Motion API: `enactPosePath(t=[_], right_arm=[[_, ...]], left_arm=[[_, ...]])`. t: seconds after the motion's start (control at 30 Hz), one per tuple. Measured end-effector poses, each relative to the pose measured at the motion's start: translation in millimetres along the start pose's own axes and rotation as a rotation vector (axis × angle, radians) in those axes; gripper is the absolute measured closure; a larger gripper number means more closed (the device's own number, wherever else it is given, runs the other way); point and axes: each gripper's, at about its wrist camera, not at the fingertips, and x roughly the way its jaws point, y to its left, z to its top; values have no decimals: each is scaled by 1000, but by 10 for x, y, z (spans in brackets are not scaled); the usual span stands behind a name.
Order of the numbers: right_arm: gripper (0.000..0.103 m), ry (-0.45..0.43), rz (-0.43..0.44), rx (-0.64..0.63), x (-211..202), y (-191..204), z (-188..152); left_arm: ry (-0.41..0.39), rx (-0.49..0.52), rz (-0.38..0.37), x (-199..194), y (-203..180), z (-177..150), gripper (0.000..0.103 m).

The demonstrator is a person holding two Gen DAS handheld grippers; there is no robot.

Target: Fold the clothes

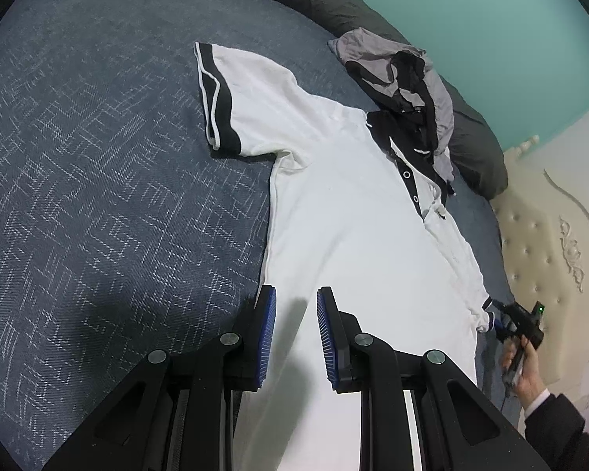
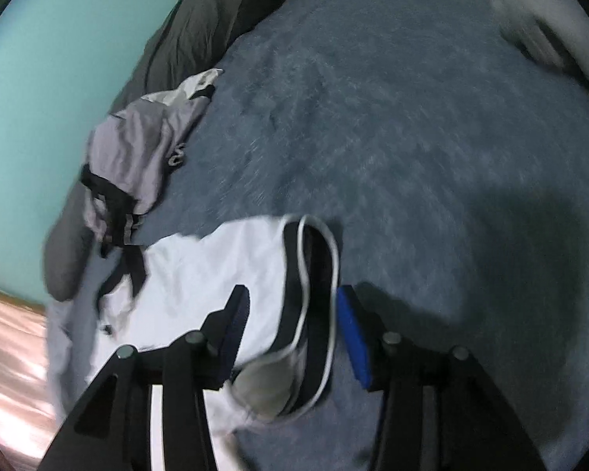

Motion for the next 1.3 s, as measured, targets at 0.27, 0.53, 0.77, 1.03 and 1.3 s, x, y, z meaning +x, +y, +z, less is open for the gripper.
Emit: enactPosePath(t=[0.27,0.53,0.77,1.03,1.3], right_arm=[[66,-15,-56,-117,175,70,137],[99,-16,-104,-191,340,153,287],[99,2,-133,-195,472,242,438],[96,-7,-146,-173,501,274,555],[51,-59,-42,-76,90,117,396]], left_arm=[[14,10,7,55,-9,-34,79],[24,25,11,91,-43,-62,79],[34,33,19,138,-47,-69,79],[34,31,11,118,-37,-56,79],[24,28,-12,55,-69,-49,79]])
